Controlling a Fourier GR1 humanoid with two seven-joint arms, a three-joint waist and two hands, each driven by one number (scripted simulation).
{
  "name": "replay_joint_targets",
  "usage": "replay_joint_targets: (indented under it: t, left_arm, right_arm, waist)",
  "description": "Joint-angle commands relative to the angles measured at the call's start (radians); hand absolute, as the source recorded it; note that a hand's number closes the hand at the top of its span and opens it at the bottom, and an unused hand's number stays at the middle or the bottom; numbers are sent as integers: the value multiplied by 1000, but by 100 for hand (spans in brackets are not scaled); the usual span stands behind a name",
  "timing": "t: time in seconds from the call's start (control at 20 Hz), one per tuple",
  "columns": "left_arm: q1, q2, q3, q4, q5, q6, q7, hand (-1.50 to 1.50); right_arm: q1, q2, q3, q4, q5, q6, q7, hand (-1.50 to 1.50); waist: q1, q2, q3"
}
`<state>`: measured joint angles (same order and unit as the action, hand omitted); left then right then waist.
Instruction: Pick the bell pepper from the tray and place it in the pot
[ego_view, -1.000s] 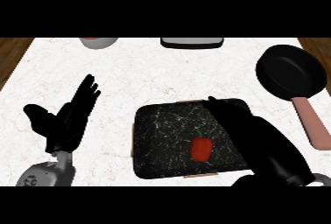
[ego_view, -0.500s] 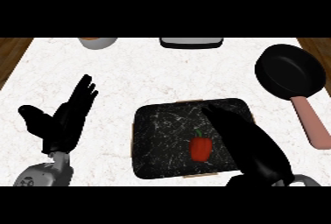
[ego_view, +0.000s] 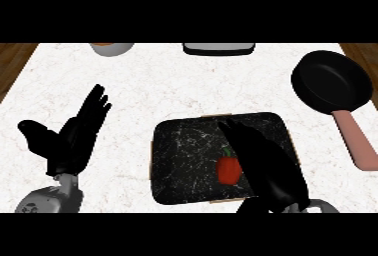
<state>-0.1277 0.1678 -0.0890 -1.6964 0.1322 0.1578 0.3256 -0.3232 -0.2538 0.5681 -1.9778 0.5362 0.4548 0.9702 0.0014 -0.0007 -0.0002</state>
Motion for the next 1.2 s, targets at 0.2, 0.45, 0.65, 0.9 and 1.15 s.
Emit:
replay_joint_targets:
  t: [0.2, 0.45, 0.65, 0.9, 1.15]
  left_arm:
    - [67, -42, -22, 11, -19, -16, -68, 0]
    - [39, -12, 23, 2, -13, -33, -38, 0]
    - [4, -70, -34, -5, -74, 22, 6, 0]
    - [-14, -10, 63, 56, -8, -65, -37, 0]
    - [-27, -47, 19, -9, -48, -22, 39, 0]
  right_arm:
    - [27, 98, 58, 111, 136, 0, 110, -150]
    - [14, 143, 42, 226, 201, -21, 59, -150]
    - [-56, 154, -36, 302, 193, 60, 9, -150]
    - [35, 150, 23, 355, 269, 36, -33, -150]
    - [-39, 209, -34, 454, 294, 76, -18, -150]
  waist:
    - [3, 0, 0]
    - [4, 1, 0]
    - [2, 1, 0]
    - [-1, 1, 0]
    - [4, 0, 0]
